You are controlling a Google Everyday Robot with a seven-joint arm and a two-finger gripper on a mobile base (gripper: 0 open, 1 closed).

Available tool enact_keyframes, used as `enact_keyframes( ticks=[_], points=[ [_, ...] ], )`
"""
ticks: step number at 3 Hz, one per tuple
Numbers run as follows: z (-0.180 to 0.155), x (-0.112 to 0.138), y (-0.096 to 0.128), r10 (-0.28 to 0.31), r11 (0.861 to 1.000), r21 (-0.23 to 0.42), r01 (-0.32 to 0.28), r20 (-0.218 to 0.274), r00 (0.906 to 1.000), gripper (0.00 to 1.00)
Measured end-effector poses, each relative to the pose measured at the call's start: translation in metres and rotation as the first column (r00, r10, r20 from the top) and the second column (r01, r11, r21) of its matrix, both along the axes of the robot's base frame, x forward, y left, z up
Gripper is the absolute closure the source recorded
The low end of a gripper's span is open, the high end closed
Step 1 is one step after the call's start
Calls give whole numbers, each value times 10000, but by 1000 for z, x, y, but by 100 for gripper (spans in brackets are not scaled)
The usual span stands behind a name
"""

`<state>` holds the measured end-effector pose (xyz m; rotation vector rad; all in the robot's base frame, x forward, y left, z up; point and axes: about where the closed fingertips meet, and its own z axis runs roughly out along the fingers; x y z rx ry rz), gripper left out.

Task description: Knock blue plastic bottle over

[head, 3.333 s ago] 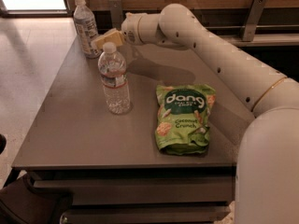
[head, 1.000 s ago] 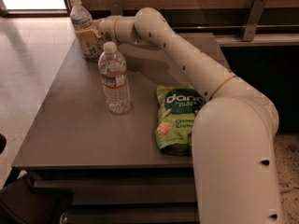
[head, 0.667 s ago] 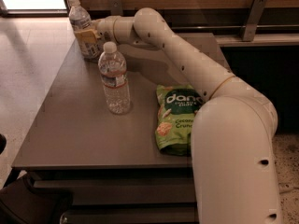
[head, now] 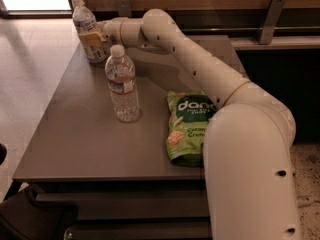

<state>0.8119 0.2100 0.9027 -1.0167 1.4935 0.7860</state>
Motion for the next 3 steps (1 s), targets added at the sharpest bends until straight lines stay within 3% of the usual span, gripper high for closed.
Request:
enact_keyframes(
  ticks=[1,2,3],
  points=[
    [4,0,-2,79,9998,-155,-80,-61,10000,100],
    [18,-7,-20,-44,9990,-443,40,-100,9999,100],
    [49,-24,-53,-491,9905,-1293,459,-213,9986,100]
  ],
)
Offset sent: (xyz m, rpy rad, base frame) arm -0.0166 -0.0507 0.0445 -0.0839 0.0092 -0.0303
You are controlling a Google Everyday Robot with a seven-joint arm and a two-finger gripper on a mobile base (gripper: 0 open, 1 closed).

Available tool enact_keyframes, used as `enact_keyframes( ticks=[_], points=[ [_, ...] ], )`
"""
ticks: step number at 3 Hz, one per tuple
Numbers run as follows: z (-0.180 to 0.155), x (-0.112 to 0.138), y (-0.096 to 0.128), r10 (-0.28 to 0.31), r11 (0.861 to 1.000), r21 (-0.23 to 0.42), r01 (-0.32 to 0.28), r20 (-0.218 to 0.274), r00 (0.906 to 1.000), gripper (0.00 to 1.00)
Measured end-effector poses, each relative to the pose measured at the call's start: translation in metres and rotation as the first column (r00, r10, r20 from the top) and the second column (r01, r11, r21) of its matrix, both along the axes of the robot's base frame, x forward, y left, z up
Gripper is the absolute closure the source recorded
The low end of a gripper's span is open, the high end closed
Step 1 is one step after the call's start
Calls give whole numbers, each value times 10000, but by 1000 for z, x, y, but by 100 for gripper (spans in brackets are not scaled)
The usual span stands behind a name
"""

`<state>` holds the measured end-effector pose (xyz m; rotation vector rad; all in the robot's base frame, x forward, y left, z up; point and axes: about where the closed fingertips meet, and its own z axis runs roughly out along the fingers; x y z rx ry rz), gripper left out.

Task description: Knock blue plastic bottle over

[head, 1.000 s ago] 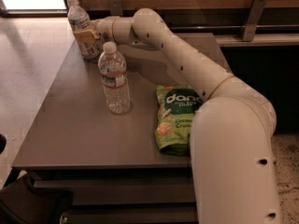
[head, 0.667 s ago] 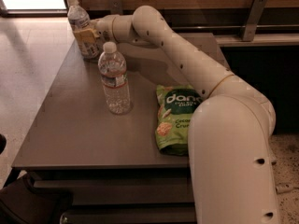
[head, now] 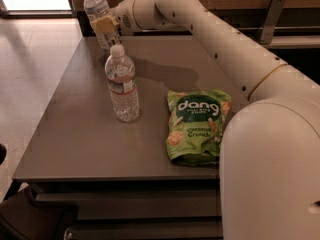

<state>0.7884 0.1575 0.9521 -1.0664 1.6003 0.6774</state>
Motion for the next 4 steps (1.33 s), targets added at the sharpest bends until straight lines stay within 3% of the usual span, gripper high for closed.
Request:
enact_keyframes(
  ticks=[1,2,3,4],
  points=[
    [21,-10,-26,-398,9964,-760,376,-281,9988,100],
    [32,-16,-43,-712,9825,-1769,579,-694,9950,100],
    [14,-26,-55,-819,9426,-3332,218,-1675,9825,100],
    [-10,-38,-53,-714,8951,-4430,-495,-2522,9650,100]
  ],
)
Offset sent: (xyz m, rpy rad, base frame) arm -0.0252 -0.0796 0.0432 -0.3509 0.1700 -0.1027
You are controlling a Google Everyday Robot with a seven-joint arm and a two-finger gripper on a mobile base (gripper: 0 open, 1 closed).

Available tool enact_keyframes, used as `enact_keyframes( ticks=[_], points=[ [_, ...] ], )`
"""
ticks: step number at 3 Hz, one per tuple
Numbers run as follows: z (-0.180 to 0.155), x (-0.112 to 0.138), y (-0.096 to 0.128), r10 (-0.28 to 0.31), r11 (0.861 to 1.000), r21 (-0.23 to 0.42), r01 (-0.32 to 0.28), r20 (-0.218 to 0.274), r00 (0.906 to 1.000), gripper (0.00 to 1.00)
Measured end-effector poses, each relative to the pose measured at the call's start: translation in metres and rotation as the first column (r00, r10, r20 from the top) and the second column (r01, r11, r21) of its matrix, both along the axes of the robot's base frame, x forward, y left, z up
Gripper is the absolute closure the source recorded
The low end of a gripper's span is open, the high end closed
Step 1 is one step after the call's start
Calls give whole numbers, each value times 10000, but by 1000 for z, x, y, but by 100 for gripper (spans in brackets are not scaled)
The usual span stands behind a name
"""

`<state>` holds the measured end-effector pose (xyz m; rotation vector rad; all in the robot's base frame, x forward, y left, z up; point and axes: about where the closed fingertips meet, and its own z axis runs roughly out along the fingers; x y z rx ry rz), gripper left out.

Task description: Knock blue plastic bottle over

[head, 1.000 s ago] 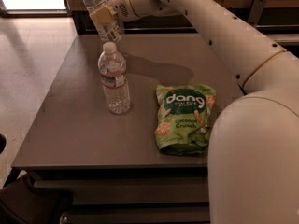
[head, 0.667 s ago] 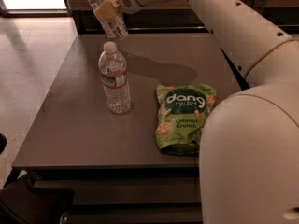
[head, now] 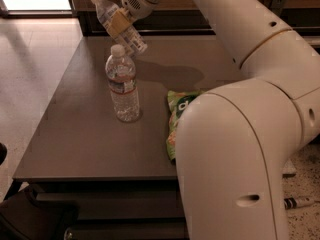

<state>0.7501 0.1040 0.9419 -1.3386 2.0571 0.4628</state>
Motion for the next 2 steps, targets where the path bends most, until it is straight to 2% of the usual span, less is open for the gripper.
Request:
enact_keyframes(
  ticks=[1,2],
  points=[
    [-30,-13,14,428,9946,-917,-492,-707,9966,100],
    [-61,-19,30,816,9786,-1769,-1051,-1354,9874,100]
  ],
)
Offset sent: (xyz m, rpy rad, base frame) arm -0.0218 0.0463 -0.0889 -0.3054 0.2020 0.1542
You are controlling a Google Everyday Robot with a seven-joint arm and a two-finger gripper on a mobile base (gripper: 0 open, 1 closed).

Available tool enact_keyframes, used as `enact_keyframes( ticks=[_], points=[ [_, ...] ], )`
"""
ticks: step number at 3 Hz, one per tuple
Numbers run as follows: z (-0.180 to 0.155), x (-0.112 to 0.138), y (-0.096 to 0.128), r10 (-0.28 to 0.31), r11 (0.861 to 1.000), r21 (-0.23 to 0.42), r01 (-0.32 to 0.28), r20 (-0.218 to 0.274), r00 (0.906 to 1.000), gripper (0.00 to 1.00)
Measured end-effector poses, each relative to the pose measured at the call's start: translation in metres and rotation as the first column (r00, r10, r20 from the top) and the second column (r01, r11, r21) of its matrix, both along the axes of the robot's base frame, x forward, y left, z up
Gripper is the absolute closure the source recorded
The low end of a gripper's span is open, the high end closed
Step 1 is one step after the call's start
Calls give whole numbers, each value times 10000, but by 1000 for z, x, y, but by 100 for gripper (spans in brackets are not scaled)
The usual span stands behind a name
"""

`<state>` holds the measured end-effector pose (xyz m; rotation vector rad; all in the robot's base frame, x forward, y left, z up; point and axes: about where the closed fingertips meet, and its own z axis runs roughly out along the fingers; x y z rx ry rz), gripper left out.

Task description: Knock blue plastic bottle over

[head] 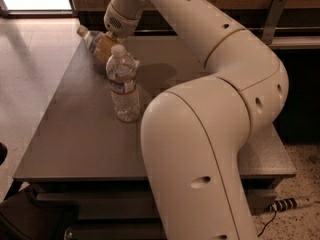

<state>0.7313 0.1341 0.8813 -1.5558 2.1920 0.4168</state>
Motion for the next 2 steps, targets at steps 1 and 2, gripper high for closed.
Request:
enact_keyframes(
  ticks=[1,2],
  points=[
    [-28,0,19,498,9980,-378,-516,-474,9976,97],
    [-34,1,22,530,9977,-401,-552,-546,9971,81]
  ],
)
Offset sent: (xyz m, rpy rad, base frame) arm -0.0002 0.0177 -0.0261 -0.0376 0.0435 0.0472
